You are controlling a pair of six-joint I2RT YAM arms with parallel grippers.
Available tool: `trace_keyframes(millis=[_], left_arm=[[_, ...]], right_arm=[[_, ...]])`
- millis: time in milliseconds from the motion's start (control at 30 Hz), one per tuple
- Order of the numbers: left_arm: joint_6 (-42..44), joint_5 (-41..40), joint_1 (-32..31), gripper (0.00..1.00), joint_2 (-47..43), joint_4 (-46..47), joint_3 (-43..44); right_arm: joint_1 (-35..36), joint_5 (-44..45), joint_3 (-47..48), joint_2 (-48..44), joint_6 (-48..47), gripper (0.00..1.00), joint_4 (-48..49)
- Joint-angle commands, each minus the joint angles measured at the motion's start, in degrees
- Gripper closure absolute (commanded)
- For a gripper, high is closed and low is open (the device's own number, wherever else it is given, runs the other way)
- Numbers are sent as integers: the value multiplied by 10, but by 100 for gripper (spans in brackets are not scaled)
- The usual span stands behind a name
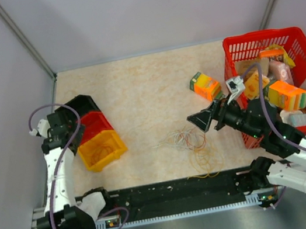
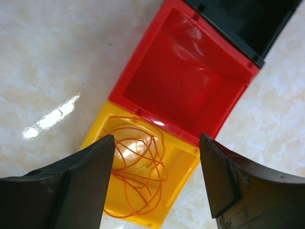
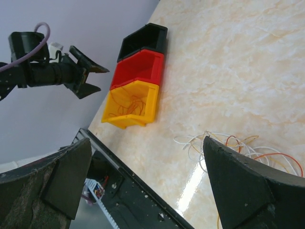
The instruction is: Untangle the cables
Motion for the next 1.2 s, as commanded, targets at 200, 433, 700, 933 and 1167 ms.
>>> trace_keyframes(millis=[200,433,700,933,1167], left_arm=[[-5,121,79,40,85,41,-7],[-20,131,82,51,85,53,-34],[-27,137,85,65,76,56,-51],[-23,128,85,83,38,49,-62],[-21,210,85,100,30,41,-102]], right_arm=[[-4,0,0,-11,-11,1,0],[-4,0,-4,-8,-9,1,1],[-4,0,-6,-3,-9,1,6],[-4,0,-8,-2,-7,1,9],[-4,0,-11,2,-4,1,13]])
